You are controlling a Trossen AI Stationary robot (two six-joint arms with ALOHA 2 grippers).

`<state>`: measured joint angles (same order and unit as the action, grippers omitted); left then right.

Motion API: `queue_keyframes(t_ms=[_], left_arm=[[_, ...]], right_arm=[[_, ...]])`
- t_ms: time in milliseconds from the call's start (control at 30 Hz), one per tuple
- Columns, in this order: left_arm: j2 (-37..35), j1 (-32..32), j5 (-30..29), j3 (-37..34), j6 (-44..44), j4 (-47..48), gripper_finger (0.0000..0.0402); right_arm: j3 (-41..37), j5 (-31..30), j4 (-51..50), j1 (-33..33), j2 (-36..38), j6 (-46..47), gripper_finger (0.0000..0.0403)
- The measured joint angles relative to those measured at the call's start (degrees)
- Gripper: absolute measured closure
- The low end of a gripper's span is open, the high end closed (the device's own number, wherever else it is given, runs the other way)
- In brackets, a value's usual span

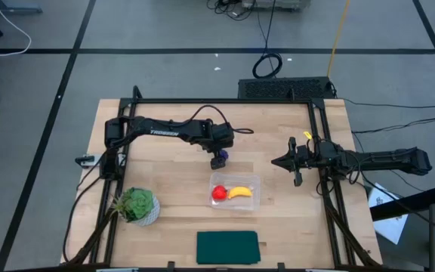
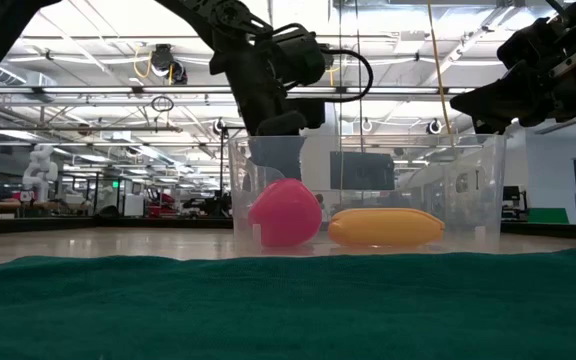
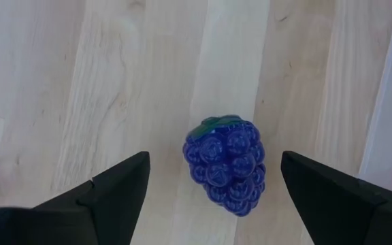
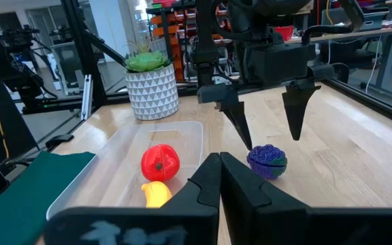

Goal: Pick and placing Produce into tupperware
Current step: Put the grapes into the transparent bin

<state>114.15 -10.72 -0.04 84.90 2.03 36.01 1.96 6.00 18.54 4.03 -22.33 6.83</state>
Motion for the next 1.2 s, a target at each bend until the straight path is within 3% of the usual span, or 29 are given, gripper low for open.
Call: queue_keyframes(t_ms=[1200], left_arm=[[6.18, -0.17, 1.5, 0.04, -1.76, -3.3, 0.0064]], right_arm=[[0.0, 0.05, -0.09, 0.0, -0.25, 0.02, 0.0403]])
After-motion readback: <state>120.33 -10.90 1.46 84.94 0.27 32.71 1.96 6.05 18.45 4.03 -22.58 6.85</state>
